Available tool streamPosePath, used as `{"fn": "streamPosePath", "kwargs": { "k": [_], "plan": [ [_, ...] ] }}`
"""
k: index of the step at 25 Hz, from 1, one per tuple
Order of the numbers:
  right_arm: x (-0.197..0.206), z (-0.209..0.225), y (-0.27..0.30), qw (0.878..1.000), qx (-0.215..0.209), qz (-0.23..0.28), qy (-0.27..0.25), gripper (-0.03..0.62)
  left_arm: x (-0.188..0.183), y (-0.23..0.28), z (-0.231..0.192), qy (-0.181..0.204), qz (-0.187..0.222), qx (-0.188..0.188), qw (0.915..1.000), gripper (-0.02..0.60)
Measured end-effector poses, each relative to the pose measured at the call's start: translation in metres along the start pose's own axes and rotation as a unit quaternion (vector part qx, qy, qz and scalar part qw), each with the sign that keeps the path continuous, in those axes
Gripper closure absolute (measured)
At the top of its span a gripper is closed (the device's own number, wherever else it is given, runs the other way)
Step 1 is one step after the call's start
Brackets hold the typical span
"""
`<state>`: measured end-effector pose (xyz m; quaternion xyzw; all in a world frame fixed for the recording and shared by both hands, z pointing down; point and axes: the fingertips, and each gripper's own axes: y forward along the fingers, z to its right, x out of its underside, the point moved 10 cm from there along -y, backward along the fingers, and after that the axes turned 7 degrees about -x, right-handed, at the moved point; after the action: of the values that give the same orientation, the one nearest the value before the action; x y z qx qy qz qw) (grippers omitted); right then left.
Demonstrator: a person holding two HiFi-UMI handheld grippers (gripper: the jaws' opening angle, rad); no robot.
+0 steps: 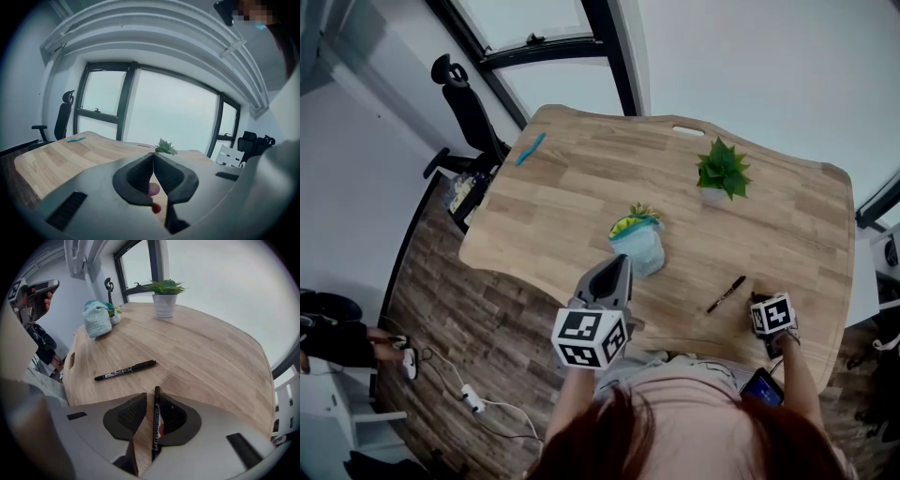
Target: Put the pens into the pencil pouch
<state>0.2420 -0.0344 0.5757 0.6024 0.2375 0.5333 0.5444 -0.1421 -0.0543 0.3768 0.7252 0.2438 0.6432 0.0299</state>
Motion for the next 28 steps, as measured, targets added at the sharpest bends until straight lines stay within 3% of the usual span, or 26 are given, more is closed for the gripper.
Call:
{"fn": "streamPosePath", "kwargs": {
  "k": [3,9,19,28],
  "plan": [
    [0.001,-0.003,0.0,1.0,0.007,0.001,-0.003,0.557,-0.001,0.003,-0.007,0.0,-0.003,0.002,1.0,0.578],
    [-0.003,-0.003,-0.004,1.0,0.02,0.009,0.007,0.562,0.0,0.012,-0.027,-0.007,-0.014,-0.005,0.9999,0.578],
    [-0.046,-0.01,-0.031,0.994,0.028,0.102,0.037,0.562,0.004,0.03,-0.061,-0.035,-0.04,-0.014,0.9985,0.578],
    [-0.103,-0.029,-0.061,0.981,-0.002,0.191,0.024,0.562,0.008,0.049,-0.077,-0.05,-0.066,-0.006,0.9966,0.577]
  ]
}}
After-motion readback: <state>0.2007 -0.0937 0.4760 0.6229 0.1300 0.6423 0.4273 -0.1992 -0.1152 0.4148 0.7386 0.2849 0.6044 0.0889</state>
